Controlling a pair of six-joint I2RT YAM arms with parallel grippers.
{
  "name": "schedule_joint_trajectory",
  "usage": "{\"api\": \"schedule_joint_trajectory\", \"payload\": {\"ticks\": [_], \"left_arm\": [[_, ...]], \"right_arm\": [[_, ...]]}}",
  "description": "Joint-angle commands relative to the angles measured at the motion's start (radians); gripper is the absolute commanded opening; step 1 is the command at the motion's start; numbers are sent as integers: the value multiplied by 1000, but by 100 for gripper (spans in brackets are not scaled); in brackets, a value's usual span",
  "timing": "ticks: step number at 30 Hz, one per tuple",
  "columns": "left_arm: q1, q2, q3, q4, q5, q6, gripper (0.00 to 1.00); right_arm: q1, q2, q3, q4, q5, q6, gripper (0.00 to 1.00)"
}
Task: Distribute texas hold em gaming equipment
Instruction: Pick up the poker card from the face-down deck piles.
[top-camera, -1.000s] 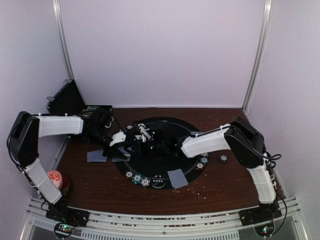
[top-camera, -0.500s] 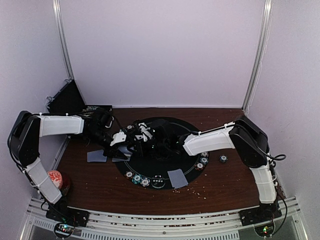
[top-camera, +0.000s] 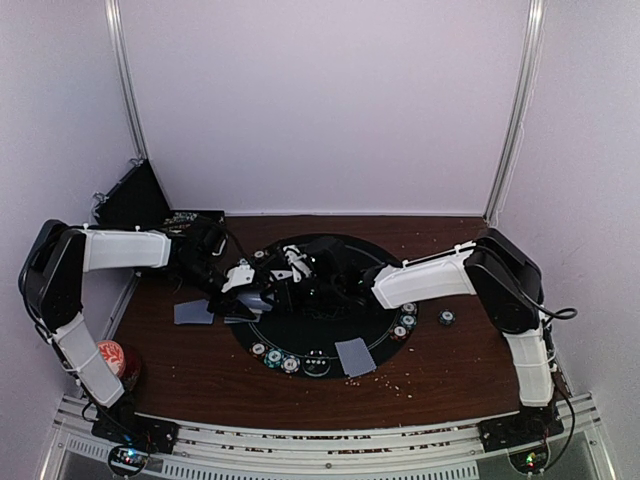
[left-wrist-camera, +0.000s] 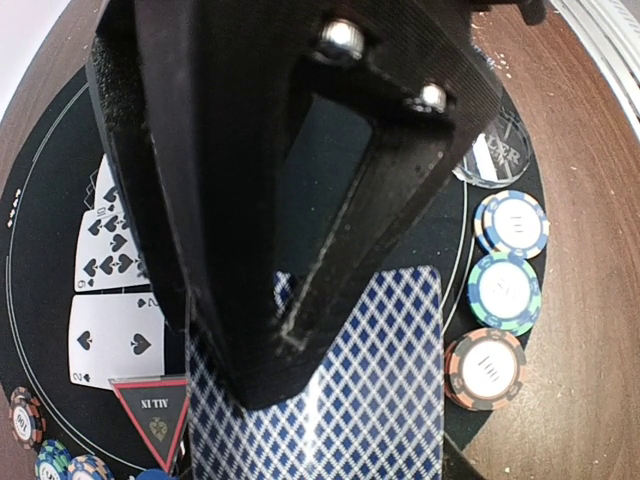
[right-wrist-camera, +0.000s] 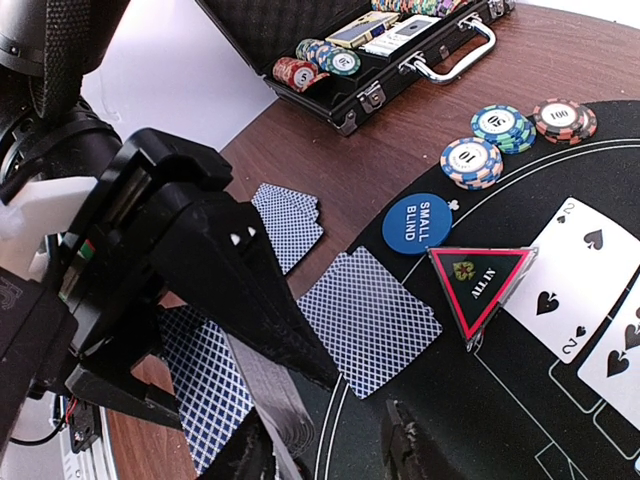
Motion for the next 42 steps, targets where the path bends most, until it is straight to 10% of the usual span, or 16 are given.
{"api": "schedule_joint_trajectory", "payload": {"ticks": [1, 16, 28, 42], "left_arm": [[-10, -3, 9, -90, 70, 28, 47], [-10, 13, 10, -89, 62, 30, 47], [-10, 12, 11, -90, 61, 30, 47], [-10, 15, 11, -80, 52, 24, 46]], "right_arm": [[-63, -23, -10, -46, 103, -3, 36], [-62, -64, -31, -54, 53, -28, 38], [-66, -91, -66, -26, -62, -30, 1], [-124, -240, -295, 133, -101, 74, 0]]}}
